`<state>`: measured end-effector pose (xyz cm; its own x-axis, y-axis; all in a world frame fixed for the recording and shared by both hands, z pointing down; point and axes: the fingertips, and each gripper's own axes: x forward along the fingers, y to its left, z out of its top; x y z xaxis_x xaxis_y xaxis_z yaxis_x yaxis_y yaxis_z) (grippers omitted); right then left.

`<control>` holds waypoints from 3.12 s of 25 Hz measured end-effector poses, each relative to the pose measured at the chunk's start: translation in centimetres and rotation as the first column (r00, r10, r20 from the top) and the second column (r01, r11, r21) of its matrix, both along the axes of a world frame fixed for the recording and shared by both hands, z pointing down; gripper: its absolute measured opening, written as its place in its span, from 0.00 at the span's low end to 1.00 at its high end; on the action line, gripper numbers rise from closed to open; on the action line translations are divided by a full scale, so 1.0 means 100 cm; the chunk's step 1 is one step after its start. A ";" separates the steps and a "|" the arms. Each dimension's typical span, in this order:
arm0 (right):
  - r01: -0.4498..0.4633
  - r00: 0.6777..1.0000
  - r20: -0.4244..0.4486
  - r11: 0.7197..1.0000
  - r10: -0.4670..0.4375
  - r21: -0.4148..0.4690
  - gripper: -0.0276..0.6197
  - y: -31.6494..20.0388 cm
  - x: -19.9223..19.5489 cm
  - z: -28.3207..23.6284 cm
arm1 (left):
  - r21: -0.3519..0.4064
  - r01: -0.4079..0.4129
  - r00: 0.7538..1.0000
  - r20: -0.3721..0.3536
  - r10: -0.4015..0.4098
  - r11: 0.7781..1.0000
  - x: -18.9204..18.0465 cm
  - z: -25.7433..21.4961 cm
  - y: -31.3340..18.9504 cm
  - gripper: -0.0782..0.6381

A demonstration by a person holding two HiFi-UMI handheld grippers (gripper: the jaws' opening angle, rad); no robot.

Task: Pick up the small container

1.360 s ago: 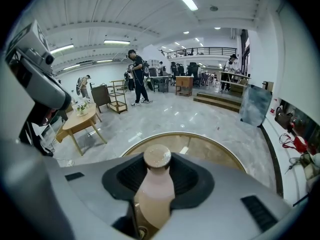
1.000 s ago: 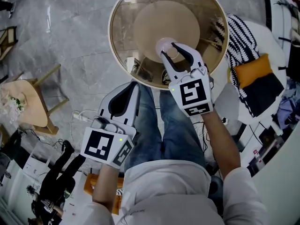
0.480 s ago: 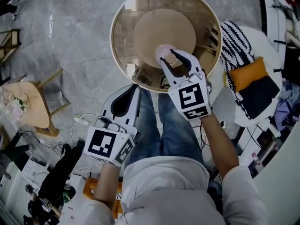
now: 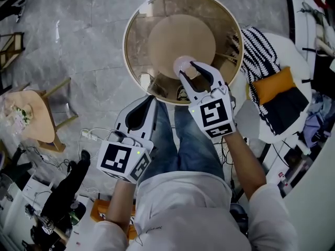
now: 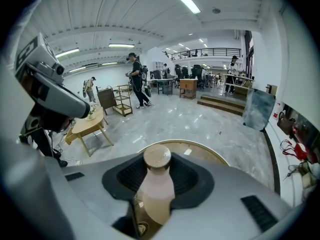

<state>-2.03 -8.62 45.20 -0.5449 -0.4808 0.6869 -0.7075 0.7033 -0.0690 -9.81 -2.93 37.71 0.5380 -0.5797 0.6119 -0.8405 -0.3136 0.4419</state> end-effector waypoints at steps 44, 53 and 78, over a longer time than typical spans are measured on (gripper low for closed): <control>0.086 0.996 0.033 0.996 -0.087 0.011 0.27 0.040 0.015 -0.113 | 0.116 0.050 0.999 0.006 -0.051 0.992 0.020 -0.087 0.017 0.13; 0.127 0.991 0.032 0.991 -0.128 0.034 0.27 0.046 0.021 -0.144 | 0.146 0.043 0.999 0.017 -0.046 0.988 0.027 -0.105 0.025 0.13; 0.150 0.980 0.114 0.983 -0.162 0.104 0.27 0.077 0.032 -0.224 | 0.272 0.060 0.998 -0.002 -0.062 0.960 0.040 -0.170 0.052 0.13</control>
<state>1.18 -0.88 22.80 -0.6947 -0.4429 0.5667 -0.5789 0.8120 -0.0751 -5.82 2.29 20.74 0.4932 -0.7562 0.4300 -0.8642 -0.3695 0.3414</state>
